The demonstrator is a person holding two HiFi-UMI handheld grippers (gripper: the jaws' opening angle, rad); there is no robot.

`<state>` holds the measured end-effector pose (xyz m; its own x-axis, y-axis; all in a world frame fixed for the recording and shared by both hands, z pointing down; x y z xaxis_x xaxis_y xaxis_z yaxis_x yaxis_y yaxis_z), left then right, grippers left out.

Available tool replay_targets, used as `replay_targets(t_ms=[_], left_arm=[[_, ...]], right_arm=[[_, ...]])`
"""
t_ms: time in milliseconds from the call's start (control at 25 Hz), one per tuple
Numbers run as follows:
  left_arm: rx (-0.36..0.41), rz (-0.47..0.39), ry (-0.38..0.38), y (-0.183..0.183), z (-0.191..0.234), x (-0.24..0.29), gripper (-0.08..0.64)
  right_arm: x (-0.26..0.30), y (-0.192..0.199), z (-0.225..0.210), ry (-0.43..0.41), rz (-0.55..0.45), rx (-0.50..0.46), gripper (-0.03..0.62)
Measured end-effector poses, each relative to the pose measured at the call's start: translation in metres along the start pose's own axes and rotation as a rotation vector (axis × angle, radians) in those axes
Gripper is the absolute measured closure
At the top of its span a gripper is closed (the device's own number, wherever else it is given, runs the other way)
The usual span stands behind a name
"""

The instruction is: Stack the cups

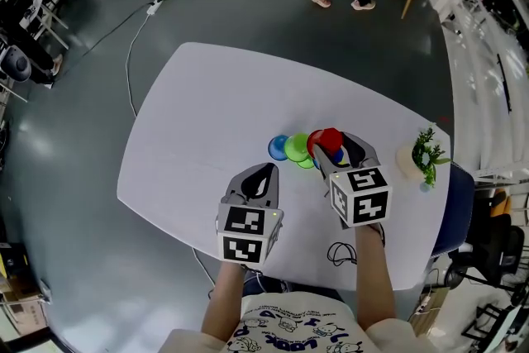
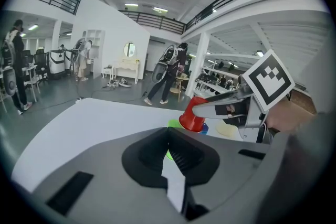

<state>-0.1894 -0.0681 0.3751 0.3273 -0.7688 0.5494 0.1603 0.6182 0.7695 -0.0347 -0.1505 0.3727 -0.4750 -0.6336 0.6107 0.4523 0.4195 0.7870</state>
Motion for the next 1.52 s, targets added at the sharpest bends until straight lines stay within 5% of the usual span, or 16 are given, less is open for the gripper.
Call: replay_targets(t_ms=[680, 1000, 1520], left_arm=[[-0.002, 0.008, 0.001, 0.000, -0.001, 0.004, 0.546], [-0.005, -0.003, -0.001, -0.004, -0.002, 0.000, 0.546], [0.018, -0.092, -0.010, -0.018, -0.014, -0.019, 0.546]], right_arm=[[0.004, -0.003, -0.001, -0.009, -0.027, 0.006, 0.339], [-0.005, -0.015, 0.002, -0.003, -0.073, -0.001, 0.287], [-0.058, -0.012, -0.005, 0.157, -0.175, 0.013, 0.354]])
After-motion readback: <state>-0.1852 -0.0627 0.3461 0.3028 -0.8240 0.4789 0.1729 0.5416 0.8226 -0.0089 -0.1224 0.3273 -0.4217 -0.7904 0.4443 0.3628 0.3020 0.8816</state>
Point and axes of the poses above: the fingertips, and each gripper's own axes: x forward along the fingers, z to its left, y out of its underside, the point moved 7 cm from there along -x, backward along the fingers, and after that the axes turned 9 degrees about -x, right-handed, at the moved point
